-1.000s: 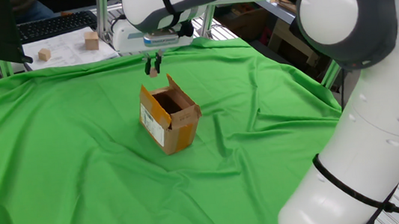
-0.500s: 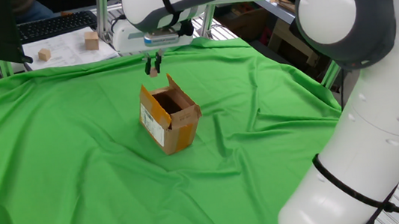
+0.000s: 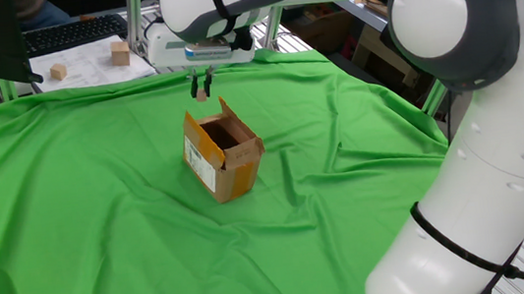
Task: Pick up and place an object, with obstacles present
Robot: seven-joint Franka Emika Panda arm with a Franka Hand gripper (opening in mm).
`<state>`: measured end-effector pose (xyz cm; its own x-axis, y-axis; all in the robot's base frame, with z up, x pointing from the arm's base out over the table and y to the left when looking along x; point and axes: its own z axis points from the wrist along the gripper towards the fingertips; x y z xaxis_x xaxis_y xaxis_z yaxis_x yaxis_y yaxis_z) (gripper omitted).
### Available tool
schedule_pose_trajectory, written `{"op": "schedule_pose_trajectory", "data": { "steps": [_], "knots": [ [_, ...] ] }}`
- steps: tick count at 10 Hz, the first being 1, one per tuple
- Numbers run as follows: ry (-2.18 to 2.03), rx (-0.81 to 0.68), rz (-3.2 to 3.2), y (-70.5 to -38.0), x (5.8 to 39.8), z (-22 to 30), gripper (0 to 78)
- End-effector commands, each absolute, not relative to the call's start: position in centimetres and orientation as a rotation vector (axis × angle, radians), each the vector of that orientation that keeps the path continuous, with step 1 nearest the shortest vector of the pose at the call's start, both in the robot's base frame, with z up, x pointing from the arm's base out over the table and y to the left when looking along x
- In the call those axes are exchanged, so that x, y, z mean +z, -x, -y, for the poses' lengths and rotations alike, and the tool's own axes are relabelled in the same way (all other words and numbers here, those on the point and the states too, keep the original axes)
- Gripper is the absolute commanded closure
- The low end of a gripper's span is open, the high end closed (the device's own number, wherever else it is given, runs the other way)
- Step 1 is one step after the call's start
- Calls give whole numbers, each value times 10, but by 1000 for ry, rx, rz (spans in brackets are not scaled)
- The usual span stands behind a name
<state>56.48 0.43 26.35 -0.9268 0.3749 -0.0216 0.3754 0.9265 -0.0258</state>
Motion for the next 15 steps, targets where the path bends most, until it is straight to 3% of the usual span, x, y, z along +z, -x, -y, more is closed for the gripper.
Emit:
{"op": "schedule_pose_trajectory", "data": {
  "steps": [1,15],
  "knots": [
    [-623,-62,-3091,-566,265,-4,753],
    [-109,-60,-3165,-560,250,121,753]
  ]
}}
